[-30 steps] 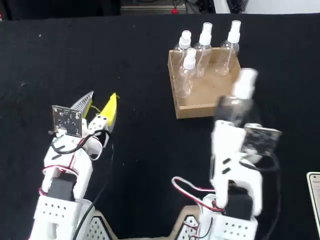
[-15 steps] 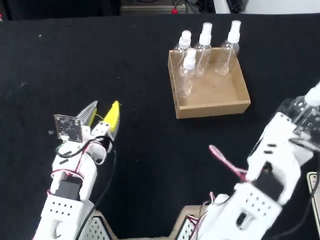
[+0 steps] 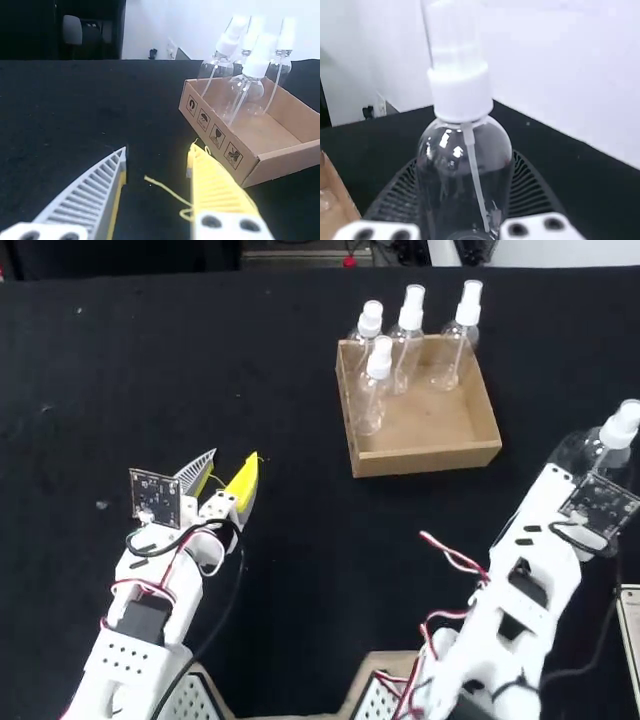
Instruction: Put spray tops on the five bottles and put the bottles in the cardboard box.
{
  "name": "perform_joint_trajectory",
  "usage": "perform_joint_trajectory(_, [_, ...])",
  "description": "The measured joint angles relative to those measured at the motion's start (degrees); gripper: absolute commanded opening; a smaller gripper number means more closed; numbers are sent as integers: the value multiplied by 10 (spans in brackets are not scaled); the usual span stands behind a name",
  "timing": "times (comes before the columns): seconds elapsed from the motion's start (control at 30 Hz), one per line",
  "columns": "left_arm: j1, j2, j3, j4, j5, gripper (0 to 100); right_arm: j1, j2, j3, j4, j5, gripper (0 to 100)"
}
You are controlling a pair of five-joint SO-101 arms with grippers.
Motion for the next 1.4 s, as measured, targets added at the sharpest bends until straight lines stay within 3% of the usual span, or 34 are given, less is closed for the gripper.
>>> perform_joint_trajectory(0.3, [0,0,0,0,0,195,2,219,-91,-41,0,12])
perform_joint_trajectory(0.67, [-1,0,0,0,0,195,2,458,-118,-310,0,15])
perform_joint_trajectory(0.87, [-1,0,0,0,0,195,22,586,-171,-363,0,15])
perform_joint_trajectory(1.23, [-1,0,0,0,0,195,41,635,-218,-378,-1,22])
perform_joint_trajectory(1.4, [-1,0,0,0,0,195,41,616,-197,-378,-1,147])
